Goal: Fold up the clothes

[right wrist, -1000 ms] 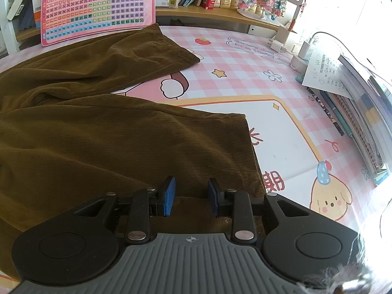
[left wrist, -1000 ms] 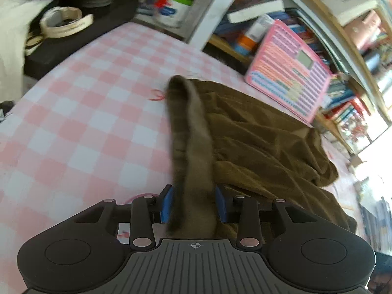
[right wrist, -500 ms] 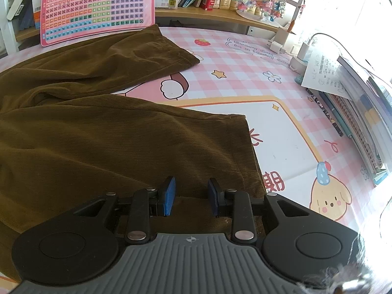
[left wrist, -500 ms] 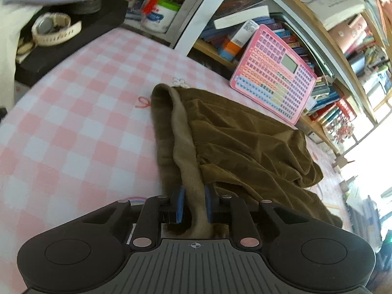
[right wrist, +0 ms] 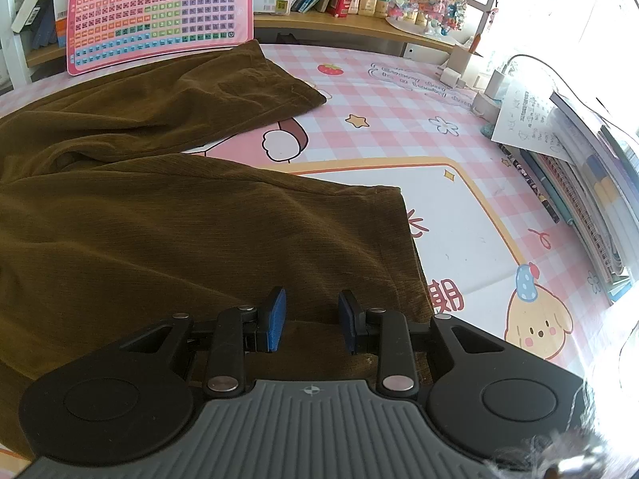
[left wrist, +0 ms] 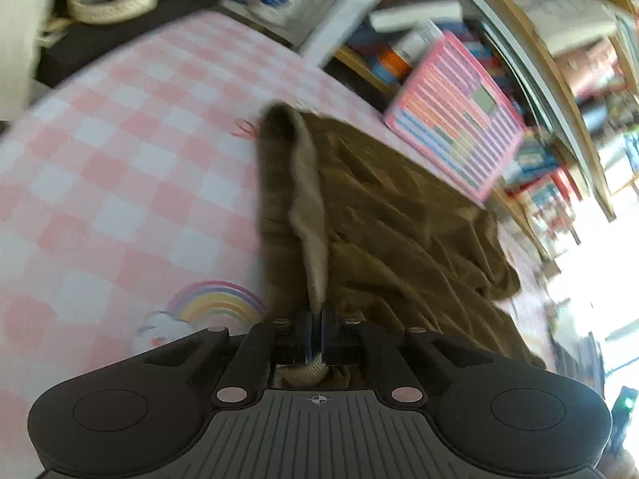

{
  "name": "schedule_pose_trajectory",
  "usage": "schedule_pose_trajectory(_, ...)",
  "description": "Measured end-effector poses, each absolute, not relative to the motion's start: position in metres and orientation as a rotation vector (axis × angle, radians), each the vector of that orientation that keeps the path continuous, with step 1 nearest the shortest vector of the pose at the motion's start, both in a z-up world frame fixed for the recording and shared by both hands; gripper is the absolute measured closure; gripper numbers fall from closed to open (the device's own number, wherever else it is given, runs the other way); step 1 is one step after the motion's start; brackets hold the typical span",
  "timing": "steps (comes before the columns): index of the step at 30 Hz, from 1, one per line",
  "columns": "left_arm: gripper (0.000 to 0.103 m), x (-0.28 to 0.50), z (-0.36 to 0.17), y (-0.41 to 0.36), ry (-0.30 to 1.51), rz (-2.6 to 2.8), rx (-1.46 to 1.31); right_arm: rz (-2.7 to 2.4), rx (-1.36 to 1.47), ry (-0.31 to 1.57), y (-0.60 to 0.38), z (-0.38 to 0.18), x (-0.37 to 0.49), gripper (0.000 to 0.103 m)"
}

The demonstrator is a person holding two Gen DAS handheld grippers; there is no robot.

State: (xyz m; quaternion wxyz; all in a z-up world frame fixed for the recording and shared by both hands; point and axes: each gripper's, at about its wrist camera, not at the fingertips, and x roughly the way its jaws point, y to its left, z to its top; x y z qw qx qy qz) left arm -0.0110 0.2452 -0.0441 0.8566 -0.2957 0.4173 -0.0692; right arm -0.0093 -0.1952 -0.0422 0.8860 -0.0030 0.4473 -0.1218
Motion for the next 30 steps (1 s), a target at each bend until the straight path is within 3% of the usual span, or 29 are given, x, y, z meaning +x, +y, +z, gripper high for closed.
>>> schedule_pose_trajectory(6, 0.097, -0.027, -0.050, 0.268, 0.924, -0.117, -0.581, -0.237, 0.016, 0.925, -0.193, -0.042, -0.010, 0.076)
schedule_pose_trajectory(13, 0.077, -0.029, -0.036, 0.270, 0.914, -0.132, -0.425, -0.218, 0.031, 0.932, -0.197, -0.041, -0.008, 0.073)
schedule_pose_trajectory(20, 0.077, -0.023, -0.007, 0.275, 0.764, -0.129, -0.410, -0.241, 0.092, 0.904, -0.210, -0.031, -0.021, 0.072)
schedule_pose_trajectory(26, 0.076, -0.009, -0.027, 0.228, 0.825, -0.239, -0.364, -0.297, 0.118, 0.862, -0.224, -0.019, -0.032, 0.073)
schedule_pose_trajectory(28, 0.075, -0.008, -0.041, 0.223, 0.858, -0.235, -0.364, -0.313, 0.131, 0.867, -0.231, -0.018, -0.032, 0.075)
schedule_pose_trajectory(30, 0.074, -0.013, -0.046, 0.225, 0.832, -0.242, -0.377, -0.318, 0.147, 0.874, -0.237, -0.018, -0.033, 0.083)
